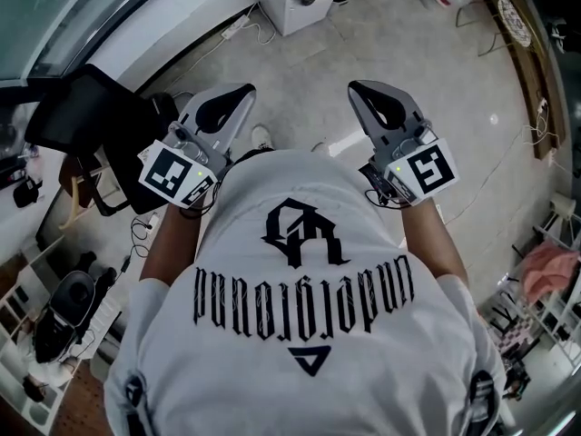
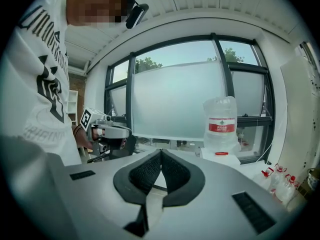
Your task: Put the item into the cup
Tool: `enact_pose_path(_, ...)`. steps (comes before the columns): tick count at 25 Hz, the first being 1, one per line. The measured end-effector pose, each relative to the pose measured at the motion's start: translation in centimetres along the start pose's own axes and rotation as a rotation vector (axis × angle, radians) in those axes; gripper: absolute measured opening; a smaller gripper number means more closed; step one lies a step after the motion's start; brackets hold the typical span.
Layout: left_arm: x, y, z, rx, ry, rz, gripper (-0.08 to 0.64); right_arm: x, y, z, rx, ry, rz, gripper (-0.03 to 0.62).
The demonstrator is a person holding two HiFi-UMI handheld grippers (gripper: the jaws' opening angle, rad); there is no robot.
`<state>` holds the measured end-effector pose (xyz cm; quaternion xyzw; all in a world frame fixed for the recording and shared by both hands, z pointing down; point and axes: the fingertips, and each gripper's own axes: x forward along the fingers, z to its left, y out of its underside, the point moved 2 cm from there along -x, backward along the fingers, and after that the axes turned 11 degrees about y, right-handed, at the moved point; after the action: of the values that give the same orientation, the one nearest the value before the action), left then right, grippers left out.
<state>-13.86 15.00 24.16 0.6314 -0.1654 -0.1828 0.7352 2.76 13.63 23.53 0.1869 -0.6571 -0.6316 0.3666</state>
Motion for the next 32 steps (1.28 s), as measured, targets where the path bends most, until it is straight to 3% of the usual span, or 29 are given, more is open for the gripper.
enact_pose_path(8, 4.6, -0.4, -7.1, 0.025, -0.03, -0.01, 0.015, -7.0, 2.5, -2.5, 0.002, -0.062, -0.005, 0.015)
enact_pose_path(16, 7.0, 0.2, -11.5, 0.004, -0.108, -0.014, 0.015, -11.8, 4.2, -3.6, 0.002, -0.122, -0.016, 0.015)
enact_pose_path(32, 9.3, 1.2, -14.3, 0.0, -0.124, 0.0, 0.015, -14.7, 4.9, -4.5, -0.005, -0.151, -0.03, 0.015)
